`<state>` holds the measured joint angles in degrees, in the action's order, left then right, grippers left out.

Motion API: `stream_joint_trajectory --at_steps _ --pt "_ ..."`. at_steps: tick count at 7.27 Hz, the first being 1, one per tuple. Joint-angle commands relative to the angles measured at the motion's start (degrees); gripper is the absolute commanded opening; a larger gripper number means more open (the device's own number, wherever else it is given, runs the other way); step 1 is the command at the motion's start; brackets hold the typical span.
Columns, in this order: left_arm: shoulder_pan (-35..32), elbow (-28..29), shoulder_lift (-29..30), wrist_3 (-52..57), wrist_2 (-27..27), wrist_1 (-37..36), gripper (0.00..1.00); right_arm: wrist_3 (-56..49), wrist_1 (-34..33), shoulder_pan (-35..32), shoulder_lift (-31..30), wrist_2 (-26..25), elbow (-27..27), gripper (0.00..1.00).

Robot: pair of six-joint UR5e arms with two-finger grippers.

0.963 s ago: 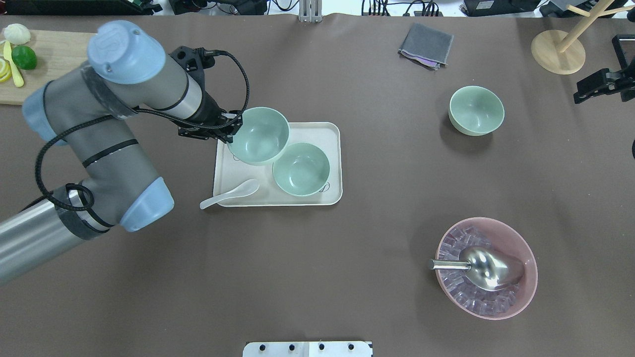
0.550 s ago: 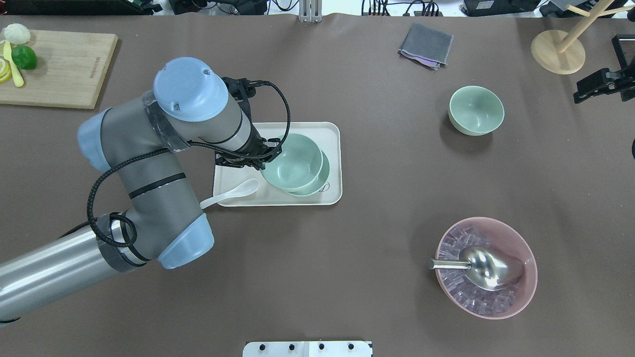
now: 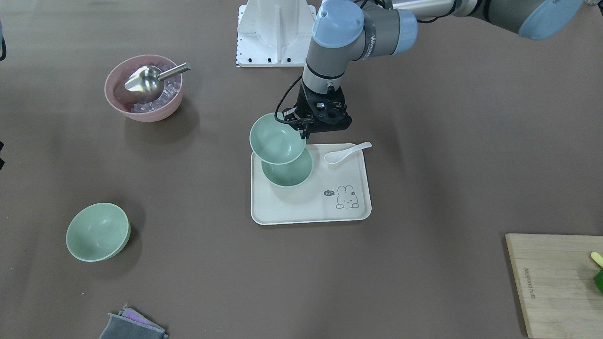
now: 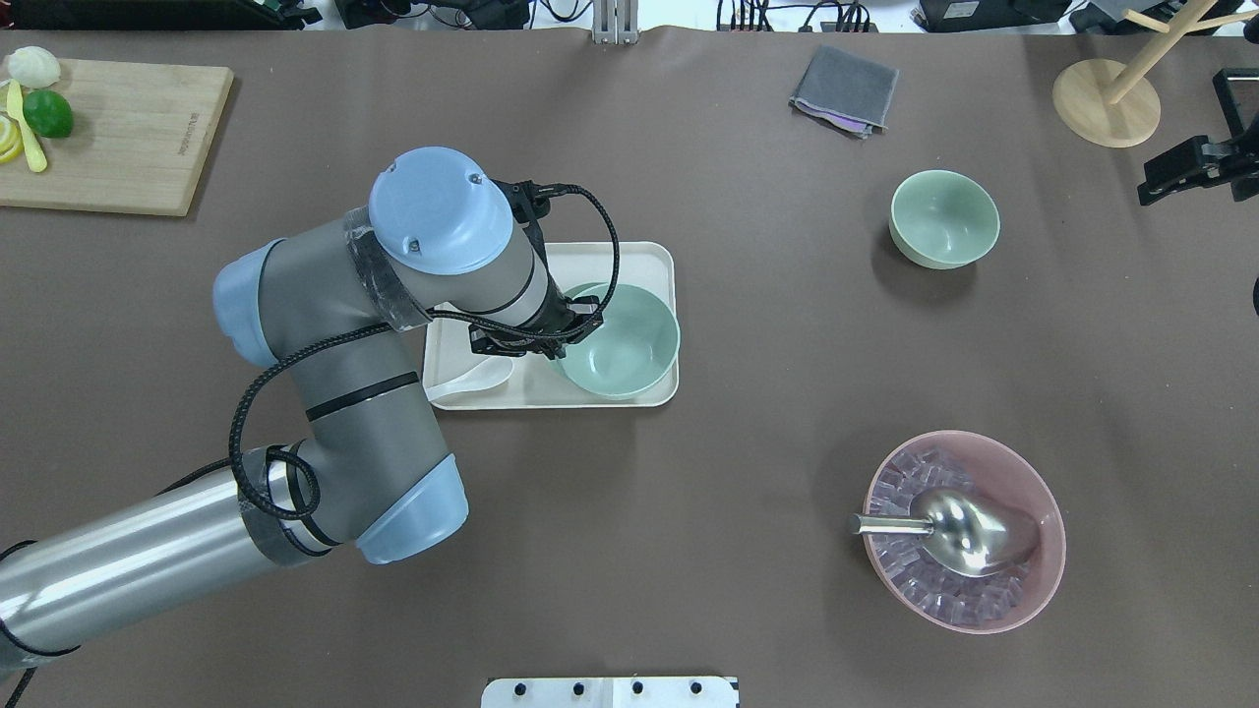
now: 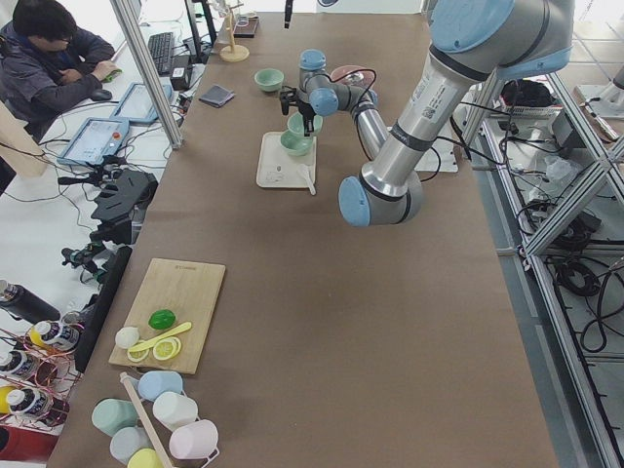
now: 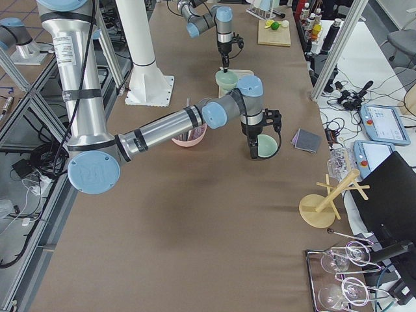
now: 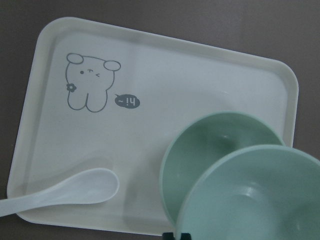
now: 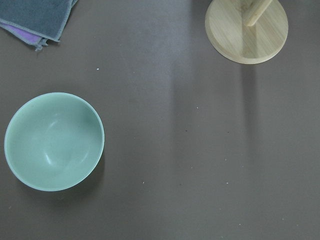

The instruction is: Stack green bowls together

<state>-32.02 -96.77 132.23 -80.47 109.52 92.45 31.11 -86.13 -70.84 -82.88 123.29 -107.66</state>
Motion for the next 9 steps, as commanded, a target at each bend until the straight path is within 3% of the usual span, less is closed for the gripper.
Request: stream_joint_trajectory --at_steps 1,9 --pt "-0.1 1.1 0.5 0.4 -1.7 0.1 0.00 0.0 0.0 0.1 0.0 -0.2 0.0 0.99" --pt "-1.0 3.4 -0.1 1.9 -1.7 0.7 0.00 0.0 0.0 0.4 0.0 -0.2 0.0 0.99"
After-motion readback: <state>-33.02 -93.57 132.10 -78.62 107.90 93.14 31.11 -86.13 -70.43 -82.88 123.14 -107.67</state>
